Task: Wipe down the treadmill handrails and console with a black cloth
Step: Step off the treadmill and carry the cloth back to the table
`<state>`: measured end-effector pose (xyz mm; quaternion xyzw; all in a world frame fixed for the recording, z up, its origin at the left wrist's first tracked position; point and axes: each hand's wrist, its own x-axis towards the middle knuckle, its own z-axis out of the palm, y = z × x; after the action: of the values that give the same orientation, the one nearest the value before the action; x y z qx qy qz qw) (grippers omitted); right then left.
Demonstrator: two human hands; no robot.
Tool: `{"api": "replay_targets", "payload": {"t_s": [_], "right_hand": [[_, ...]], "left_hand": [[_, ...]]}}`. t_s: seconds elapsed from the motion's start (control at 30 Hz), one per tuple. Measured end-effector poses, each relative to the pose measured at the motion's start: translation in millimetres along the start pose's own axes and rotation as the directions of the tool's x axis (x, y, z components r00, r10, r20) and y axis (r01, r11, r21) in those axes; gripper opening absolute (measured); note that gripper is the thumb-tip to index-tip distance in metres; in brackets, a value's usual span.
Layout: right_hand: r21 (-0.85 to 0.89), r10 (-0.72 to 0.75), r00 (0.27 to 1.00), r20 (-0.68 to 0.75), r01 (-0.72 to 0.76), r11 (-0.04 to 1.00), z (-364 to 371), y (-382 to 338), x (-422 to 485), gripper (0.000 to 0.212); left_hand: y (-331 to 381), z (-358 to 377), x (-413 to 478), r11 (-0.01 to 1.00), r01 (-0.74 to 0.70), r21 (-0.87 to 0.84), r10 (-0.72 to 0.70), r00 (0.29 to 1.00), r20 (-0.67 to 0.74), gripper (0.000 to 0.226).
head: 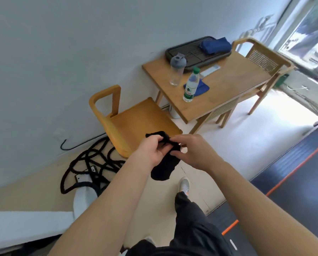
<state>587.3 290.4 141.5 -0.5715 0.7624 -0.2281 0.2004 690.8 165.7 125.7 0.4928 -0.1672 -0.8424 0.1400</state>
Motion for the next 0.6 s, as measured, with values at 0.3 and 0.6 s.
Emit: {"api": "replay_targets", "payload": {"t_s": [0.3, 0.6], "right_hand": [[0.262, 0.15, 0.977, -0.152, -0.106, 0.959, -77, 119, 76, 0.011], [0.266, 0.151, 0.985, 0.084, -0.168, 0.949, -204, 279, 140, 0.013]], "left_hand": [[14, 109, 98, 0.982, 0.063, 0.18, -0.065, 0.998, 0.002, 0.016], [1, 254, 221, 0.554, -0.049, 0.831, 0.153, 0.987, -0.044, 0.009]]}}
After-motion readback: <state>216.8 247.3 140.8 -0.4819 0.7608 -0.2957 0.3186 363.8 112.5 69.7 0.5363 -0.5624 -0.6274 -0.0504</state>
